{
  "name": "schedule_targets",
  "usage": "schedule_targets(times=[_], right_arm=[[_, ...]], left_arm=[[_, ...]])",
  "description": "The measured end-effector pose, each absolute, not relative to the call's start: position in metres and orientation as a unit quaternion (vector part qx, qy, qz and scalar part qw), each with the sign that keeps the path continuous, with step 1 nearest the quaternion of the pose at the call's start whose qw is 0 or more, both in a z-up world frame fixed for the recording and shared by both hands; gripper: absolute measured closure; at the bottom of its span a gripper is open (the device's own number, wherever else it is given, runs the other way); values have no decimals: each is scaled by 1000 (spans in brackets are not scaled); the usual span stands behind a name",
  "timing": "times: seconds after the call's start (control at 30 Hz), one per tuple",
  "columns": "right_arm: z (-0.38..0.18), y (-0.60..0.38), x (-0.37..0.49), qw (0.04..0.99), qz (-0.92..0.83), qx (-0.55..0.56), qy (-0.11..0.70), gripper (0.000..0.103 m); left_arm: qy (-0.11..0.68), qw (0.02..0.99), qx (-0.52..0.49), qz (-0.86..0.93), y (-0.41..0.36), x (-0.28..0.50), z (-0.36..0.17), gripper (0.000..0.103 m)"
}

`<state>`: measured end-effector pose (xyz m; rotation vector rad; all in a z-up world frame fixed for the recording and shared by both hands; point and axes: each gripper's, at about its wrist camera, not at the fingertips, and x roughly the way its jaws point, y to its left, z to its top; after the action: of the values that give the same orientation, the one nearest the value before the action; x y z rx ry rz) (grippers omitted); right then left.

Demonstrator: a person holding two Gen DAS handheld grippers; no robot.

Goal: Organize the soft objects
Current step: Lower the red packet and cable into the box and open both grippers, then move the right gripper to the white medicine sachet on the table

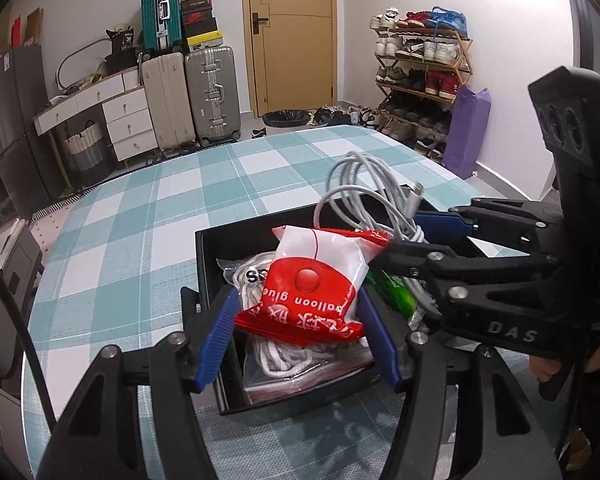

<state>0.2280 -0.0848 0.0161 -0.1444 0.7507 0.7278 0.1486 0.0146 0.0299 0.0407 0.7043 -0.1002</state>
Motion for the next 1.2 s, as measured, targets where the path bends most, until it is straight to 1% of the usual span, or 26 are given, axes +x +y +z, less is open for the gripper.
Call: schedule_targets(times=[0.07, 0.13, 0.17, 0.2, 0.23, 0.27, 0.3, 0.33, 0.4, 0.43, 0.5, 0.73, 1.2], right_arm=[[20, -90, 226, 866, 347, -64, 354, 66], [24, -98, 223, 871, 340, -67, 349, 58], [27, -102, 222, 871, 341, -65, 347, 56], [29, -107, 220, 871, 341, -64, 347, 51], [32, -112, 217, 873, 338, -67, 345, 46], [33, -115, 214, 875, 335, -68, 342, 43], [36, -119, 212, 879, 332, -67, 337, 34], [38, -125, 209, 881, 330, -61, 335, 21], [39, -132, 203, 882, 327, -54, 335, 7], [40, -134, 200, 881, 327, -56, 337, 3], [38, -138, 194, 880, 324, -63, 342, 1], [31, -153, 172, 873, 326, -59, 357, 1], [21, -162, 139, 846, 353, -105, 386, 1]], left_arm=[[346, 936, 13, -54, 17, 148, 31, 39], [346, 936, 5, -64, 18, 145, 34, 31], [342, 937, 3, -68, 18, 142, 36, 24], [338, 939, 3, -69, 18, 140, 38, 18], [333, 940, 4, -66, 17, 137, 41, 14], [330, 942, 7, -61, 16, 135, 43, 7], [325, 944, 9, -54, 16, 132, 45, 3], [323, 945, 9, -53, 16, 130, 46, 3], [324, 945, 8, -51, 18, 126, 47, 0], [324, 945, 5, -48, 20, 124, 48, 0], [327, 944, -7, -44, 25, 119, 49, 0], [323, 945, -40, -27, 42, 95, 46, 0], [334, 942, -28, -3, 39, 57, 30, 0]])
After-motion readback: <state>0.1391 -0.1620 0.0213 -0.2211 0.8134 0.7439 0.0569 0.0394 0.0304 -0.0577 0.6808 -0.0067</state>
